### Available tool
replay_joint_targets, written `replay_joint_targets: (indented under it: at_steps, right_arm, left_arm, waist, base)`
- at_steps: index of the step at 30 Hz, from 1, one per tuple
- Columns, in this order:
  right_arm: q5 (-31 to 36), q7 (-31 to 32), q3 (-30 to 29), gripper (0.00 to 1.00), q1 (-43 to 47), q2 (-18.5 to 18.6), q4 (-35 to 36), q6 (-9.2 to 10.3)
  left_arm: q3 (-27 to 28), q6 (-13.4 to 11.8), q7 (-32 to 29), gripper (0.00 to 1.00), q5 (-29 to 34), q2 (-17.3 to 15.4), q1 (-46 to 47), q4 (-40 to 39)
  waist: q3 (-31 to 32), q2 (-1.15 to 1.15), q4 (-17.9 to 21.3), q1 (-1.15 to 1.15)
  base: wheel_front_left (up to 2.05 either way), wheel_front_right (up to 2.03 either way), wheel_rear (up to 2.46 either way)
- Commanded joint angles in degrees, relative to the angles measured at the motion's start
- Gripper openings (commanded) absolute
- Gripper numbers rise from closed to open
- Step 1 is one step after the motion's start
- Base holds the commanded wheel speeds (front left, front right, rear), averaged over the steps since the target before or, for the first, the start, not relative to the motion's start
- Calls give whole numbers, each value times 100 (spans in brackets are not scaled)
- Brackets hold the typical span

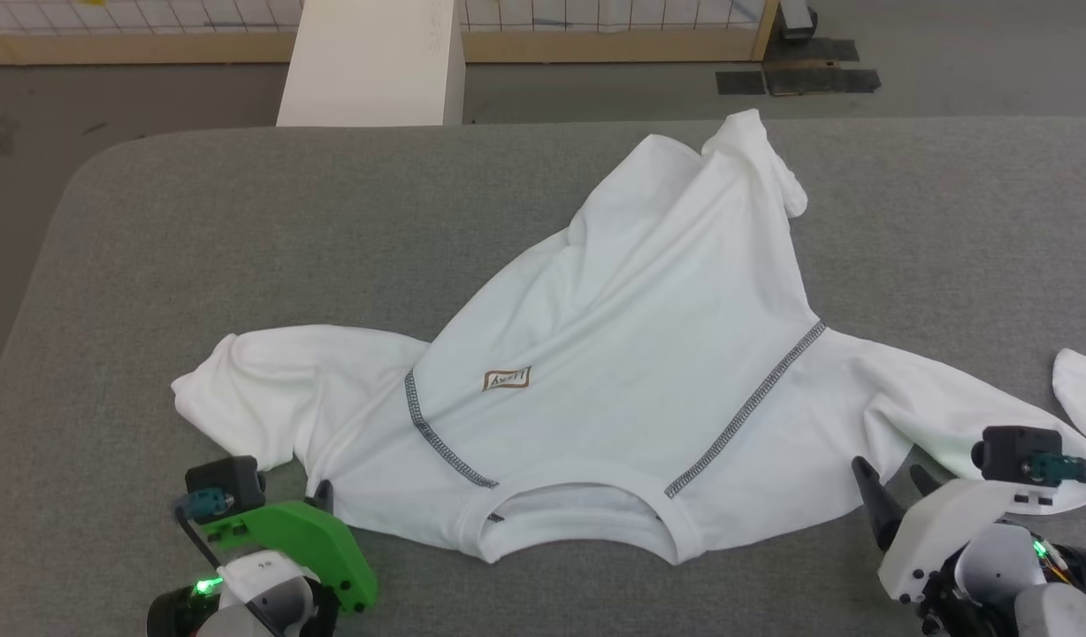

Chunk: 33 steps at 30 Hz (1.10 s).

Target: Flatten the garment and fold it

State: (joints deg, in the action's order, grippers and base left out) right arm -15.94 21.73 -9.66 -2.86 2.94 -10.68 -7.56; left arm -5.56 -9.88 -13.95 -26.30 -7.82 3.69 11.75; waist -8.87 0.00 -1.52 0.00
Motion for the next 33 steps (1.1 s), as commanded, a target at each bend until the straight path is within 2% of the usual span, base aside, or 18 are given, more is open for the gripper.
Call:
replay_joint_targets:
  at_steps: [1,7,14,21,28,29,30,31,32,33]
  right_arm:
    - [82,93,38,100,-181,-6,-120,8]
    - [407,721,-33,100,-491,-6,-477,8]
    - [371,1367,-189,100,-244,-6,-216,8]
    - [281,1423,-374,100,83,-6,271,8]
    - [164,1349,-244,100,-56,-6,139,8]
    - [138,1328,-219,95,-98,-6,98,8]
    - [128,1308,-182,48,-145,-6,44,8]
    - [115,1291,-148,29,-177,-6,12,8]
    - [79,1253,-108,0,-213,-6,-13,8]
    - [59,1220,-80,0,-233,-6,-26,8]
  left_arm:
    - [-11,27,50,0,-17,-53,87,-16]
    - [-79,89,79,0,-50,-28,203,-12]
    - [-161,137,85,0,-84,0,251,-12]
    - [-173,130,95,0,-112,-17,259,-46]
    - [-189,120,70,0,-136,-50,260,-99]
    - [-192,122,68,0,-140,-53,264,-103]
    - [-199,125,66,0,-142,-57,272,-105]
    - [-206,127,66,0,-143,-59,278,-105]
    - [-212,129,65,0,-145,-61,287,-104]
    - [-215,130,69,0,-148,-63,294,-105]
  waist:
    - [-105,0,-41,0]
    - [-263,0,-130,0]
    - [-300,0,-213,0]
    - [-335,0,-222,0]
    - [-403,0,-219,0]
    - [-411,0,-223,0]
    - [-418,0,-231,0]
    - [-422,0,-239,0]
    - [-422,0,-249,0]
    - [-422,0,-254,0]
  base:
    - [0,0,0]
    - [0,0,0]
    - [0,0,0]
    - [0,0,0]
    - [0,0,0]
    - [0,0,0]
    - [0,0,0]
    - [0,0,0]
    - [0,0,0]
    - [0,0,0]
